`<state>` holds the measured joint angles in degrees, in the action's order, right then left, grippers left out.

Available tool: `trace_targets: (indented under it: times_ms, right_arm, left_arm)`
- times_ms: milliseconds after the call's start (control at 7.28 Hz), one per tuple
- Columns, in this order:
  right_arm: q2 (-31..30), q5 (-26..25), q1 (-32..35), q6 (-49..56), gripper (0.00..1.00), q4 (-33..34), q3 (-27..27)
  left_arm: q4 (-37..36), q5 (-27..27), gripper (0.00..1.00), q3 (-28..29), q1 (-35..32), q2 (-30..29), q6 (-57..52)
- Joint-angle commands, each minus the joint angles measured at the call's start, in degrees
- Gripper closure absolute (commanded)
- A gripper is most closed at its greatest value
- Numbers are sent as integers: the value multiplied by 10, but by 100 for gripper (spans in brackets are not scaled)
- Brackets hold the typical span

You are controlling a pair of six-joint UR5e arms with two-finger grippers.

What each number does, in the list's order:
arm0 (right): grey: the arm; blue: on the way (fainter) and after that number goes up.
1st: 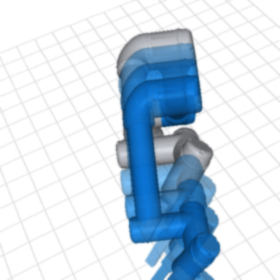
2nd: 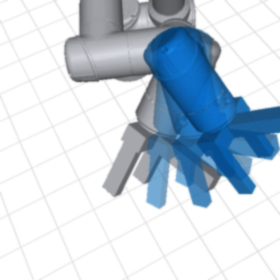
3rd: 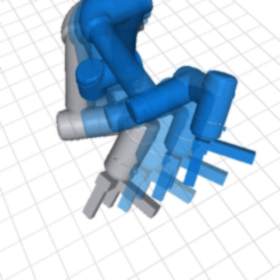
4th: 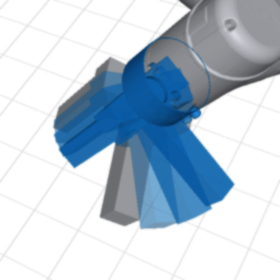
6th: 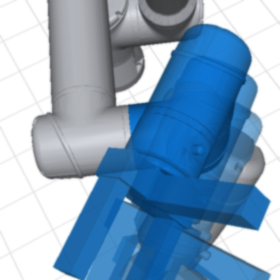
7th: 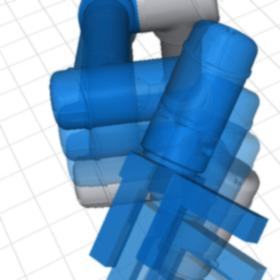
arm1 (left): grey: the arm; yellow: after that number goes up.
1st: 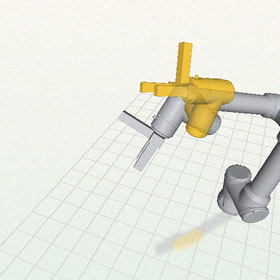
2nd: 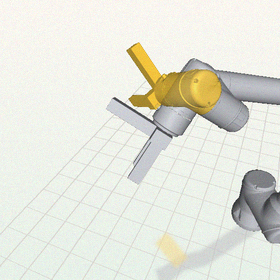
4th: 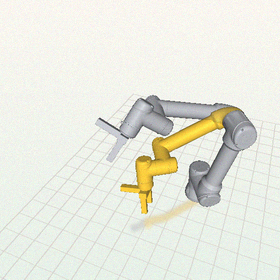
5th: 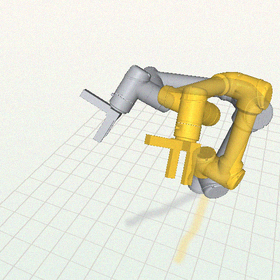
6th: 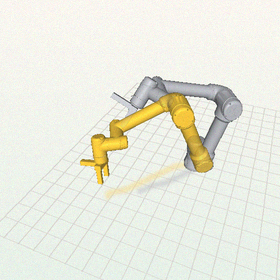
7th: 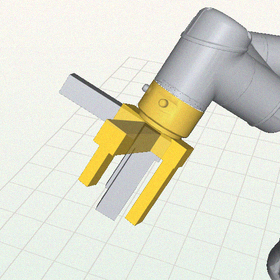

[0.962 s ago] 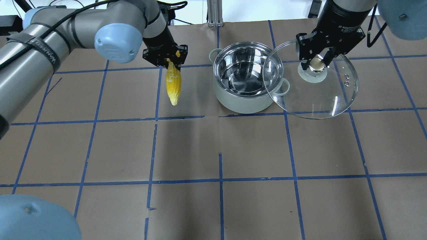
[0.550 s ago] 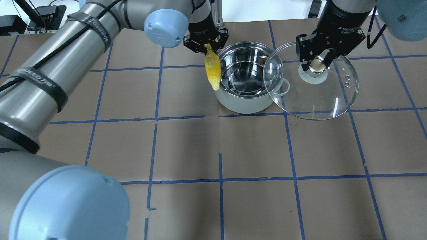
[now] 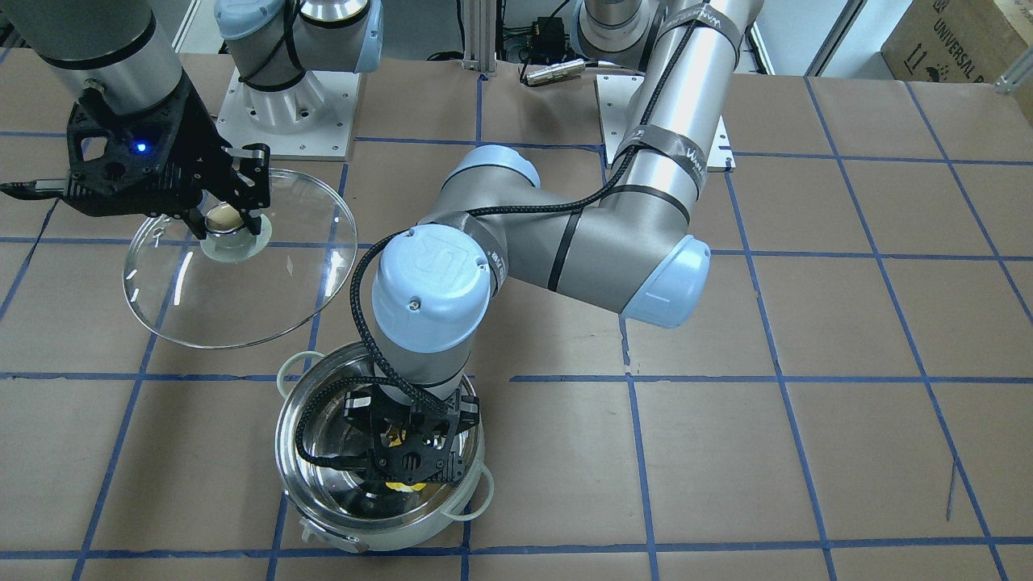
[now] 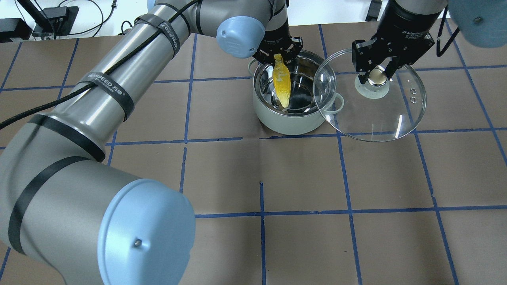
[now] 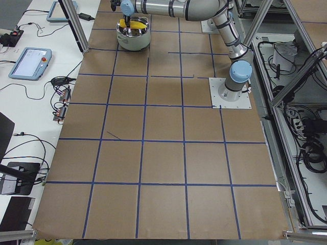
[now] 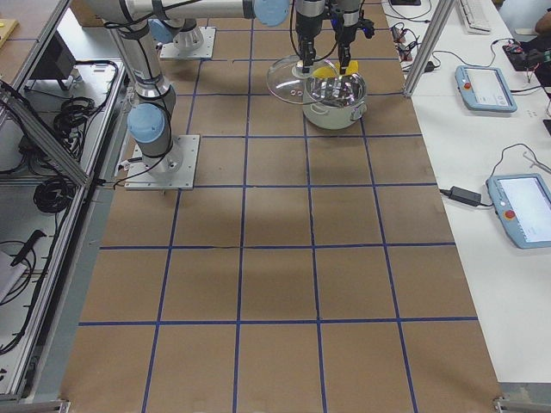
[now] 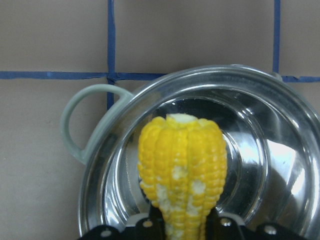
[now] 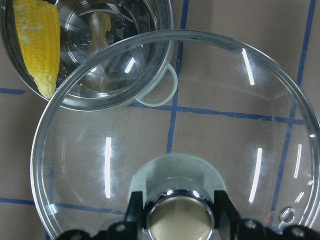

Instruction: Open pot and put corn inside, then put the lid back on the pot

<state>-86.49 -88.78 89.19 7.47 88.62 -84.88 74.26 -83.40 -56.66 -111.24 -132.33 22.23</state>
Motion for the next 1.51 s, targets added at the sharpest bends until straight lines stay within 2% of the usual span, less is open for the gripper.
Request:
trace_targets:
  times_ms: [0,275,412,687,962,1237,1374]
  right_arm:
    - [0,2,-1,0,70,0,-3]
    - [0,1,-1,0,70,0,-4]
    - [0,-1,0,-1,70,2,-1]
    - [38,-2,4,-40,69,-3,36]
    - [104,2,42,-48,68,8,79]
    - [194,2,79,-40,66,100,117]
    - [224,2,80,-40,67,104,144]
  left_arm:
    - [-5,2,0,1,-2,-14,-7]
    - [-3,2,0,-4,2,-4,-13]
    - [2,-1,0,-5,8,5,-53]
    - [21,-3,0,-29,48,49,-108]
    - [23,-4,0,-149,117,151,-204]
    - [26,-39,0,-265,176,267,-247]
    - [47,-49,0,-293,196,318,-266]
